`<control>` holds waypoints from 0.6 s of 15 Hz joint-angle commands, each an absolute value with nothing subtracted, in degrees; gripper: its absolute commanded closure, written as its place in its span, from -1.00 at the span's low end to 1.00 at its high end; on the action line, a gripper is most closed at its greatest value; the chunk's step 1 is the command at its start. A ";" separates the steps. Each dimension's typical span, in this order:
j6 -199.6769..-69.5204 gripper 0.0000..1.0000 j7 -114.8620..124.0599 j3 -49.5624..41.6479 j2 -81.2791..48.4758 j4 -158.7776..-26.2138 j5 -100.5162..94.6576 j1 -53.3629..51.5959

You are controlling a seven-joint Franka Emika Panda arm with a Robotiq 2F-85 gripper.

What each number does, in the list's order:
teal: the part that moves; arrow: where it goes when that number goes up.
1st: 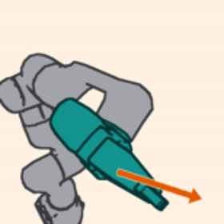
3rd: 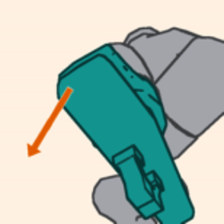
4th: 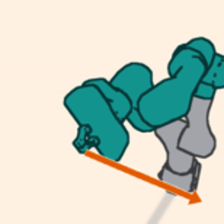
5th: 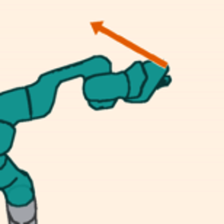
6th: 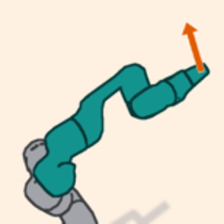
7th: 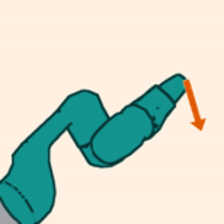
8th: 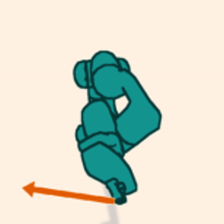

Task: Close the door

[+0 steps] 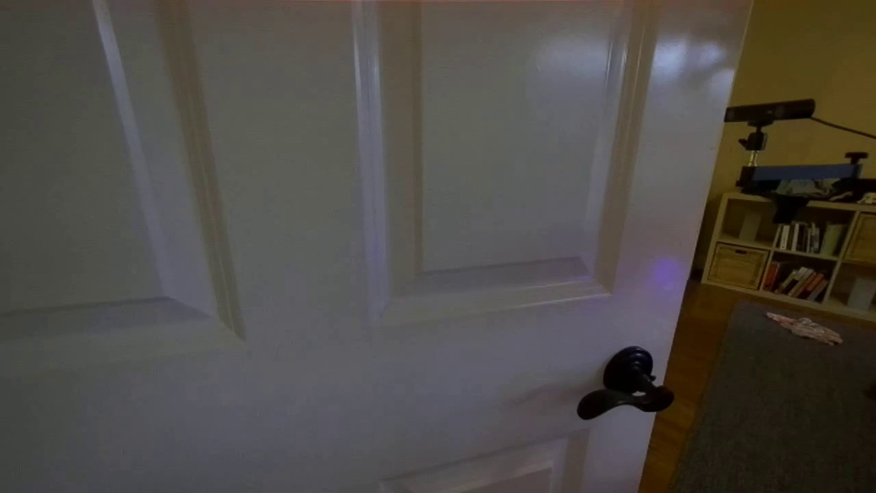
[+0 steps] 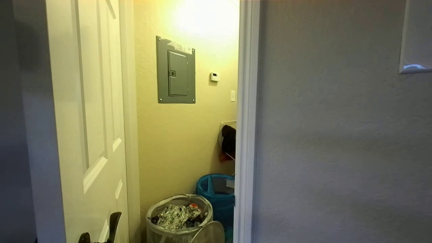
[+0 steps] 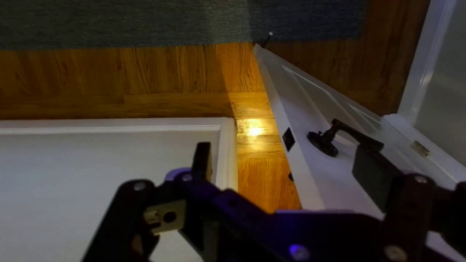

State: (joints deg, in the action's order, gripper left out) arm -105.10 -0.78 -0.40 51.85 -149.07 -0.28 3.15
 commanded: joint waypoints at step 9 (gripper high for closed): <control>-122.86 -0.82 -3.18 2.84 48.04 -148.88 10.45 -9.06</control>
